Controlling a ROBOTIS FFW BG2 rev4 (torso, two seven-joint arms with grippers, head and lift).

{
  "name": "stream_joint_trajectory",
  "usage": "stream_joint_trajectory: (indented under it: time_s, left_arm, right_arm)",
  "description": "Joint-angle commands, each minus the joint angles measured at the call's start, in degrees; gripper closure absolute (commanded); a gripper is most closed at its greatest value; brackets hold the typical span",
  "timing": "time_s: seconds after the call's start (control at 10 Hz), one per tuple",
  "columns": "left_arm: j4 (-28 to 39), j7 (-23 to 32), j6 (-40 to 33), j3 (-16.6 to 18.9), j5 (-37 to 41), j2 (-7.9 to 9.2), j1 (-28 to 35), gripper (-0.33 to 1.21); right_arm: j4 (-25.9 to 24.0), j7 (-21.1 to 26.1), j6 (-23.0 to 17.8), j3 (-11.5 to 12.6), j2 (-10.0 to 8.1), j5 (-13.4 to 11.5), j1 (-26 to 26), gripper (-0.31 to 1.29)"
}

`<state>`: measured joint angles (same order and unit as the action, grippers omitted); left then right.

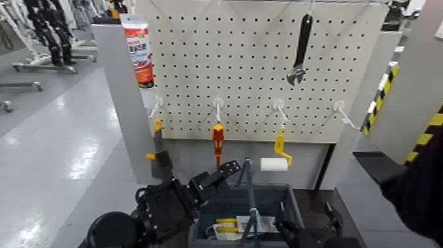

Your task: Grasp the handle of the crate.

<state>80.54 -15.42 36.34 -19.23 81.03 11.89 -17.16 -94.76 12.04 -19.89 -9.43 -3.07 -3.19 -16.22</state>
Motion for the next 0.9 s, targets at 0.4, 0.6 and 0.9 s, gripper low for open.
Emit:
stream_joint_trajectory:
  time_s: [0.4,0.6,0.9]
  left_arm:
    - [-14.01,-4.62,7.96,-6.26,8.62,-0.47,-9.64,0.11]
    - [-18.93,-7.43,9.80,-9.60,11.52,-0.82,-12.81,0.11]
    - [-23.85,-10.77,11.56,-13.11,14.86,-1.17,-15.80,0.11]
  right_arm:
    - [0.55,0.00,-0.50,-0.50,-0.09,0.38,0.49,0.13]
    - [0.98,0.00,-0.85,-0.85,-0.18,0.55,0.93,0.13]
    - [1.51,0.00,-1.38,-1.29,-0.27,0.91,1.37,0.13]
